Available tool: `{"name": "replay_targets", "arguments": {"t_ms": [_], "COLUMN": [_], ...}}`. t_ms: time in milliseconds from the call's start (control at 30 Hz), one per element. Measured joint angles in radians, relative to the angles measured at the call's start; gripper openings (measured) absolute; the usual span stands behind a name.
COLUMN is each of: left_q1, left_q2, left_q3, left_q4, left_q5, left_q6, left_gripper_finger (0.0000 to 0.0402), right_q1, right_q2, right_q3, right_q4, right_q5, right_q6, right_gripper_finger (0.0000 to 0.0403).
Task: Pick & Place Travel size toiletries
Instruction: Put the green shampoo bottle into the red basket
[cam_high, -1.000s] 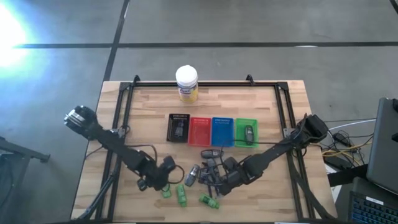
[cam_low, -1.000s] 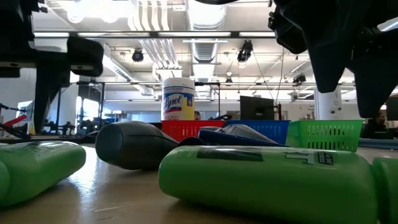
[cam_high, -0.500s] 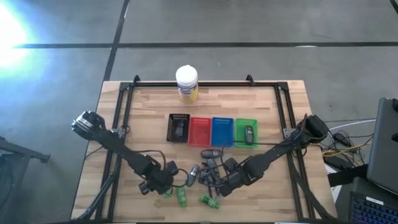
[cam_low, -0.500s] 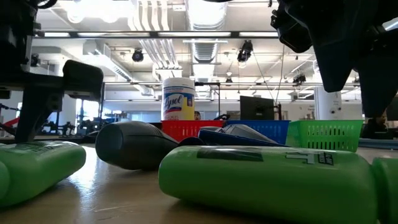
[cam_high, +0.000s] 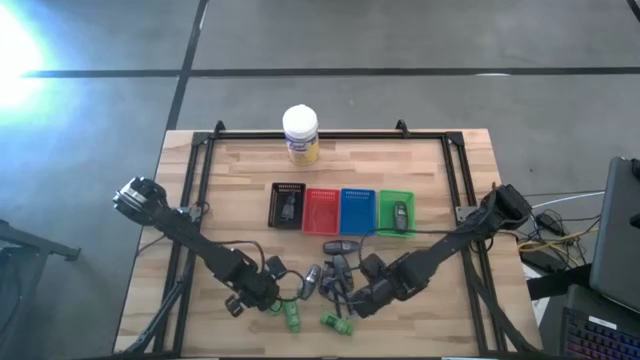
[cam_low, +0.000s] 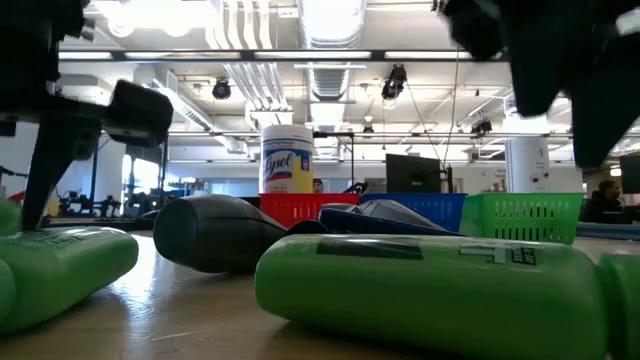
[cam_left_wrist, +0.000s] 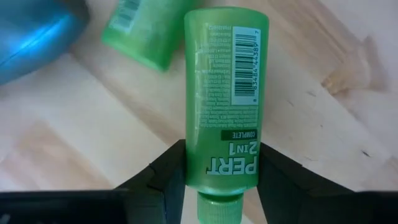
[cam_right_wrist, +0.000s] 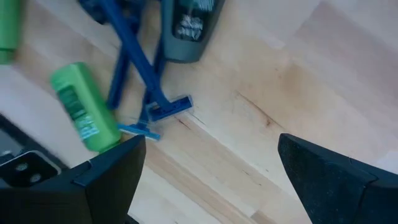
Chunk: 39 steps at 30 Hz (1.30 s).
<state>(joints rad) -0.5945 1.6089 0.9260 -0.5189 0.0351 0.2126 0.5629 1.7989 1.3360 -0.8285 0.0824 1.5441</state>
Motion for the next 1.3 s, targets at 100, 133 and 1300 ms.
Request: {"name": "replay_targets", "arguments": {"t_ms": [100, 133, 1300], "left_q1": [0.000, 0.001, 0.619], "left_q2": [-0.039, -0.052, -0.237], "left_q3": [0.004, 0.004, -0.008], "left_q4": [-0.026, -0.032, 0.320], "left_q5": [-0.031, -0.034, -0.138], "left_q6": [-0.032, -0.042, -1.270], "left_gripper_finger": [0.0158, 0.0158, 0.0157], "right_q1": [0.034, 0.046, 0.154], "right_q2": [-0.057, -0.077, -0.243], "right_q3": [0.010, 0.010, -0.014], "right_q4": [-0.044, -0.068, -0.218], "right_q5": [0.071, 0.086, 0.445], "right_q6": [0.046, 0.072, 0.596], "right_gripper_finger": [0.0364, 0.0363, 0.0363]}}
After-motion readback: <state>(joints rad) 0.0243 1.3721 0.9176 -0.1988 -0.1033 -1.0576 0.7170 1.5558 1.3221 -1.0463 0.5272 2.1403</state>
